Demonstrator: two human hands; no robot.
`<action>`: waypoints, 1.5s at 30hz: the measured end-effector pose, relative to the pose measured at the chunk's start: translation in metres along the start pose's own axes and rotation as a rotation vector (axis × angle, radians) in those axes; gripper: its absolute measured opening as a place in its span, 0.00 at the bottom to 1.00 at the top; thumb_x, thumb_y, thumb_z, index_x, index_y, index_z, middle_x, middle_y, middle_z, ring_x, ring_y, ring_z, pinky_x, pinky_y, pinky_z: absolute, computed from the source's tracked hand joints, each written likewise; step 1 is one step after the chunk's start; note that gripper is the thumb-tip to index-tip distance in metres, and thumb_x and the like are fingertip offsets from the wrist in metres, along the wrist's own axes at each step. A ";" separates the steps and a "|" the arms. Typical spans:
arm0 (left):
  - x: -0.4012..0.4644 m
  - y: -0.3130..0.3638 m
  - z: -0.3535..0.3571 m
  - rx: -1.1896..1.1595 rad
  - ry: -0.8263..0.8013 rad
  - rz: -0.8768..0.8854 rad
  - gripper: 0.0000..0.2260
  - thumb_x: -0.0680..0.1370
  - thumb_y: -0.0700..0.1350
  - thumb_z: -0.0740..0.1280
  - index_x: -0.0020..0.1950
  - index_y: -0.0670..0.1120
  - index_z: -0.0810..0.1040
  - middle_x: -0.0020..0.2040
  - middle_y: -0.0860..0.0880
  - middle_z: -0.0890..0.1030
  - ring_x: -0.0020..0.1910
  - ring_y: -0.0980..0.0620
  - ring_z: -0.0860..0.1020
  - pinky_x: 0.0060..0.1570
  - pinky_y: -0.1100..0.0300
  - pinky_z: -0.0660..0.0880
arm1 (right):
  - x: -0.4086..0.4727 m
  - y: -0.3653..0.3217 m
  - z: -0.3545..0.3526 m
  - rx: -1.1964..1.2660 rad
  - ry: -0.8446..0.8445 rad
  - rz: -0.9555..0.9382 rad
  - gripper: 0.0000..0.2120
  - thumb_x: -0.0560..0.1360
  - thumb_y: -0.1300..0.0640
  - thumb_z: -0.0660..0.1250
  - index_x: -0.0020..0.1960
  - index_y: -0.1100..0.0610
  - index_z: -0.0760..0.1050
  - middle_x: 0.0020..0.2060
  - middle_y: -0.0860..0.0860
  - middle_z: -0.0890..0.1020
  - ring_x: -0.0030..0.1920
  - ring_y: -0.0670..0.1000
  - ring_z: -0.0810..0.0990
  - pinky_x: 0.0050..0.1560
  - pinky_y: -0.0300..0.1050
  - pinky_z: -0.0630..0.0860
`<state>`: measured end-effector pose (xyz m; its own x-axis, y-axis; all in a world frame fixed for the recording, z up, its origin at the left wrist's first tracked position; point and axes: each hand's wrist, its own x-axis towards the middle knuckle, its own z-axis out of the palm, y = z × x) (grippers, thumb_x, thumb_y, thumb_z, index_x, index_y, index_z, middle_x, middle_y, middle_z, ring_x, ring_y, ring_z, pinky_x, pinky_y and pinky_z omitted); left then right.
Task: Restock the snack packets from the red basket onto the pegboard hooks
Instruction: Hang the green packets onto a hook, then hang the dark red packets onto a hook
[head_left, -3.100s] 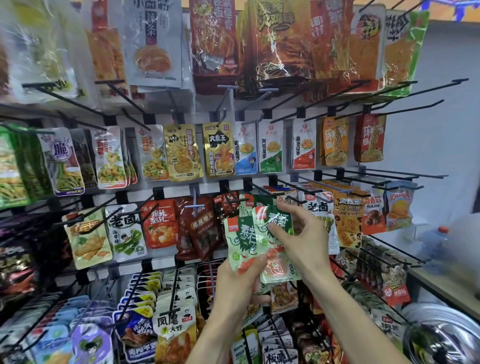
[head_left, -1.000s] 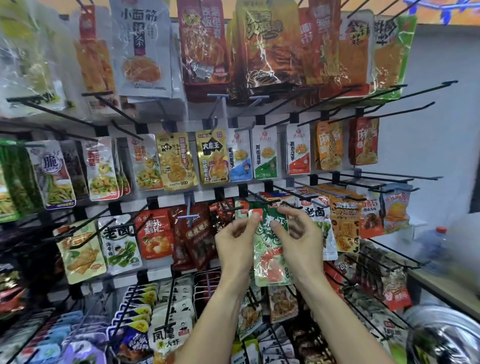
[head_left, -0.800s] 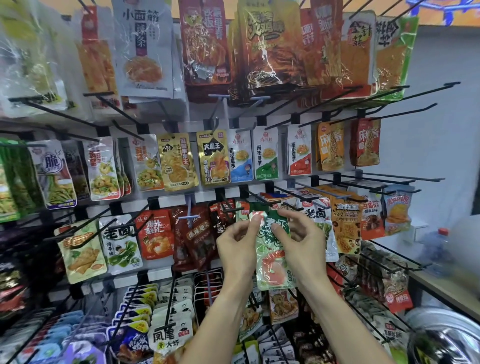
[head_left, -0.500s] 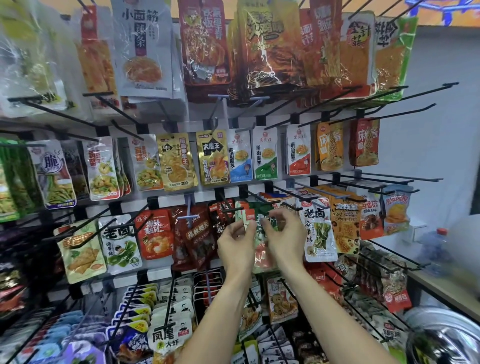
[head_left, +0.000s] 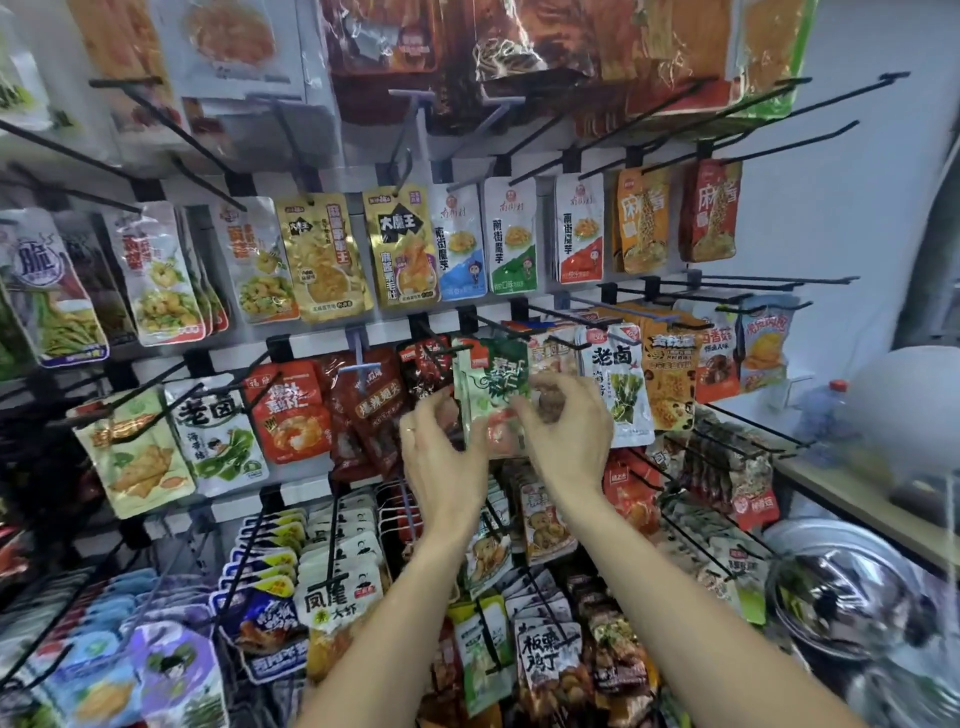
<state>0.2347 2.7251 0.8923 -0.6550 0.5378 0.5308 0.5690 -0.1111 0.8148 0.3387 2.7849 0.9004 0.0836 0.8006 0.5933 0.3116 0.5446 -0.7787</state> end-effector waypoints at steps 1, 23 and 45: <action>-0.009 0.000 -0.006 -0.002 -0.009 0.055 0.19 0.80 0.51 0.74 0.69 0.49 0.76 0.62 0.52 0.75 0.61 0.54 0.75 0.60 0.62 0.67 | -0.011 0.004 -0.010 0.009 -0.001 -0.004 0.10 0.76 0.47 0.76 0.55 0.46 0.81 0.55 0.44 0.79 0.52 0.46 0.81 0.58 0.49 0.79; -0.399 -0.254 -0.044 0.447 -1.562 -0.099 0.22 0.87 0.55 0.62 0.80 0.51 0.70 0.77 0.46 0.71 0.77 0.46 0.67 0.76 0.52 0.64 | -0.497 0.209 -0.176 -0.248 -0.290 1.059 0.28 0.70 0.34 0.68 0.63 0.50 0.77 0.53 0.44 0.85 0.54 0.49 0.84 0.56 0.57 0.80; -0.617 -0.558 0.057 0.644 -1.722 -0.500 0.47 0.74 0.48 0.81 0.85 0.48 0.55 0.83 0.45 0.62 0.81 0.44 0.61 0.78 0.52 0.62 | -0.744 0.517 -0.113 -0.389 -0.889 1.286 0.35 0.66 0.30 0.69 0.67 0.46 0.68 0.56 0.41 0.76 0.67 0.55 0.75 0.71 0.63 0.70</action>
<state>0.3494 2.5034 0.0967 0.1096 0.5925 -0.7981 0.8494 0.3612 0.3848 0.5451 2.4424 0.0789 -0.0390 0.6138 -0.7885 0.6932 -0.5517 -0.4637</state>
